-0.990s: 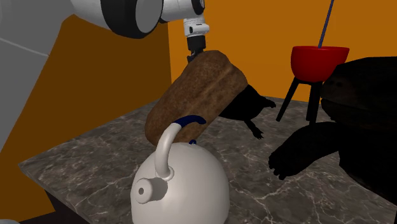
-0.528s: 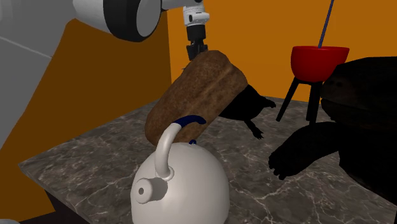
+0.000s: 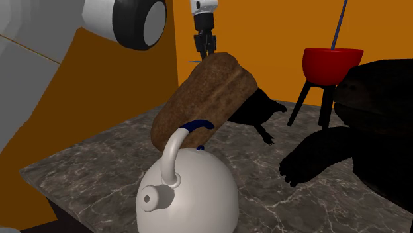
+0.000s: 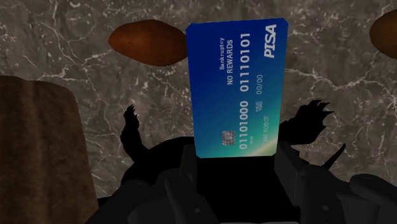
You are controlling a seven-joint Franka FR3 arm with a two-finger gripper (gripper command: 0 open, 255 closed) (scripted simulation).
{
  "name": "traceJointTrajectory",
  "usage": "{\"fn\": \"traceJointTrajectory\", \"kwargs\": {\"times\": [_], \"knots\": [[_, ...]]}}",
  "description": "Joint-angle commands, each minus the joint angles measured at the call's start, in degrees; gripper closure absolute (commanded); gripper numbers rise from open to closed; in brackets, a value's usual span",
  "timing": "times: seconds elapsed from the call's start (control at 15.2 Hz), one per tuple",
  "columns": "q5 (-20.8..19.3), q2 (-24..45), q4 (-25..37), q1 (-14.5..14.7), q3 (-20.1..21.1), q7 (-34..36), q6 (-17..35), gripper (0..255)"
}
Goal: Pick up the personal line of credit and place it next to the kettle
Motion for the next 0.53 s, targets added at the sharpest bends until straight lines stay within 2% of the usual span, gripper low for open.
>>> {"fn": "traceJointTrajectory", "kwargs": {"times": [0.0, 0.26, 0.33, 0.46], "knots": [[-0.8, 1.47, 4.66, 1.98, -0.59, -0.84, -2.75, 255], [-3.15, 6.15, 17.54, 7.76, -2.76, -3.53, -9.21, 255], [-0.61, 0.12, 5.32, 1.05, -0.12, -1.89, -4.56, 255], [2.74, -6.74, -7.08, -6.95, 2.39, -1.89, 0.33, 255]]}}
